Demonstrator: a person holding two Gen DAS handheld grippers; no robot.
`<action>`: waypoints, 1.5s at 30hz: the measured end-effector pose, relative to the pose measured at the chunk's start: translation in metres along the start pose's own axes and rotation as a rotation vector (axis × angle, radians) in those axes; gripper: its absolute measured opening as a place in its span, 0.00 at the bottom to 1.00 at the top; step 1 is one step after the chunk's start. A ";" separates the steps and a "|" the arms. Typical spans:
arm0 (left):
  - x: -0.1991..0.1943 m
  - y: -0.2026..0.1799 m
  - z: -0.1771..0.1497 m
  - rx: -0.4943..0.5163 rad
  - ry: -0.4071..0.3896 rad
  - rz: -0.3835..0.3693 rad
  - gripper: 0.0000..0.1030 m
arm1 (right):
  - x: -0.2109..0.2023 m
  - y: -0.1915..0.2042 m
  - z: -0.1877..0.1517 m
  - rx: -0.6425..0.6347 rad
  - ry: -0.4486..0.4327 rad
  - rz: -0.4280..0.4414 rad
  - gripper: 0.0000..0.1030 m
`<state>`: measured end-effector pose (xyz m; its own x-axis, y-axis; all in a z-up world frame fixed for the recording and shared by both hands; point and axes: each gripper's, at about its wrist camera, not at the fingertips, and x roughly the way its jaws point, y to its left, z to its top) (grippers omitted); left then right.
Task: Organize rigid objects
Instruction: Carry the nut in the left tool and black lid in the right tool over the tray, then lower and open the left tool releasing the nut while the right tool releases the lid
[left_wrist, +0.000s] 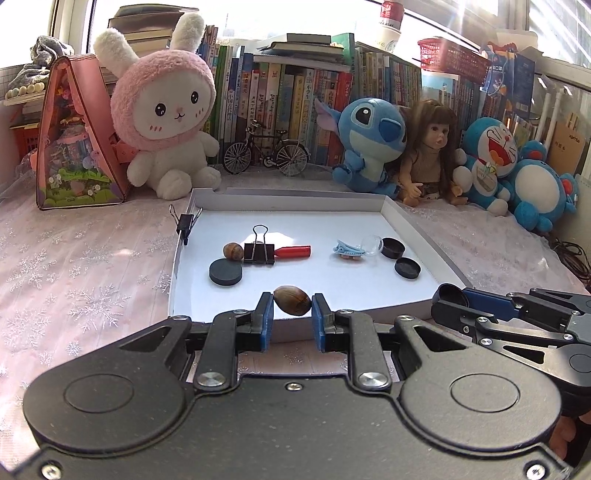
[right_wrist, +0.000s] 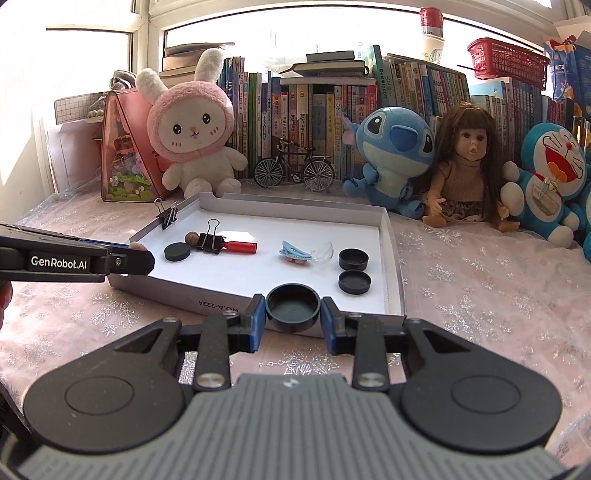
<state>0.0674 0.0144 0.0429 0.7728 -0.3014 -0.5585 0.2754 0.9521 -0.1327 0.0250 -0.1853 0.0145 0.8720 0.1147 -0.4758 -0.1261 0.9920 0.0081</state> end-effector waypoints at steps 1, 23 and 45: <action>0.001 0.001 0.001 -0.005 0.003 -0.001 0.21 | 0.001 -0.001 0.000 0.005 0.001 -0.001 0.36; 0.050 0.003 0.026 -0.010 0.037 0.006 0.21 | 0.043 -0.012 0.025 -0.003 0.025 -0.030 0.36; 0.110 0.006 0.029 0.017 0.111 0.087 0.21 | 0.102 -0.021 0.032 0.067 0.138 -0.036 0.36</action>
<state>0.1709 -0.0145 0.0046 0.7263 -0.2089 -0.6548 0.2200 0.9732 -0.0665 0.1321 -0.1932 -0.0059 0.8018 0.0750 -0.5929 -0.0602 0.9972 0.0449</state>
